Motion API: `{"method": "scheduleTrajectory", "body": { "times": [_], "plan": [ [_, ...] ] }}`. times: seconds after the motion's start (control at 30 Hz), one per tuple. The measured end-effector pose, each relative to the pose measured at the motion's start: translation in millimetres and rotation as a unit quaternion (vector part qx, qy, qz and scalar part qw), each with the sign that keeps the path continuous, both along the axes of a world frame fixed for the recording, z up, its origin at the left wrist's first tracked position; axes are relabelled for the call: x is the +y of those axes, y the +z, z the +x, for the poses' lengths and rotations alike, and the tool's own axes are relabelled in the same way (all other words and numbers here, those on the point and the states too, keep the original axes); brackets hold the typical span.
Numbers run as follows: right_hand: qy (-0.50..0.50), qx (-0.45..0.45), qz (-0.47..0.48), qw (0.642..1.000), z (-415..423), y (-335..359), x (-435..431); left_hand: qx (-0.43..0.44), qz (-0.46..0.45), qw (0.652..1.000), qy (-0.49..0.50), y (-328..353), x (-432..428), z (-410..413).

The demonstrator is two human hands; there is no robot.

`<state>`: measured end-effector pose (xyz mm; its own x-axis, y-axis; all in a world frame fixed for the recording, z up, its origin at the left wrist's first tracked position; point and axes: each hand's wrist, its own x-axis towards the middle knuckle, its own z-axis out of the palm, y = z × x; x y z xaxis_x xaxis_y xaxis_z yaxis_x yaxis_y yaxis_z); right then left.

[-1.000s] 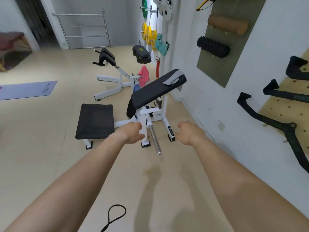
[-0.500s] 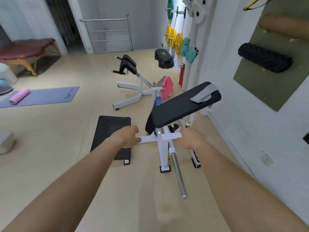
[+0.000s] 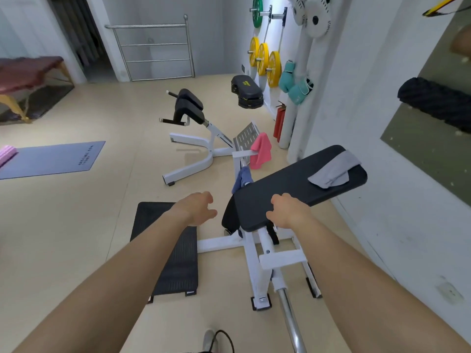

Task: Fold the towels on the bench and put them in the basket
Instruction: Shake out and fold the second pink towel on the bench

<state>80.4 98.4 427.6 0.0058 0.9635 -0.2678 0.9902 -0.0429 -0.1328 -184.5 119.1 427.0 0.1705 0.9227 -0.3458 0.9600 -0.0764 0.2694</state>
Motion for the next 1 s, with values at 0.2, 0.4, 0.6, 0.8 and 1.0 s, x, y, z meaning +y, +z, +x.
{"method": "scheduleTrajectory", "body": {
  "times": [0.2, 0.4, 0.6, 0.8, 1.0],
  "plan": [
    [-0.049, 0.015, -0.018, 0.999, -14.7, 0.8, 125.4, -0.012, -0.03, 0.999, -0.028, -8.1, 144.7, -15.2],
    [-0.072, 0.014, -0.044, 0.996, -10.7, -14.4, 236.3, -0.004, -0.04, 0.998, -0.05, -22.5, 274.5, -9.1],
    [-0.094, 0.031, -0.056, 0.993, 18.3, -51.2, 367.9, 0.011, -0.037, 0.997, -0.071, -45.5, 417.7, 20.1],
    [-0.115, 0.071, -0.099, 0.986, 62.5, -96.9, 514.7, 0.024, -0.057, 0.996, -0.071, -79.6, 565.4, 63.5],
    [-0.17, 0.147, -0.114, 0.968, 102.0, -145.3, 640.3, 0.017, -0.058, 0.994, -0.094, -131.4, 687.1, 125.0]
  ]
}}
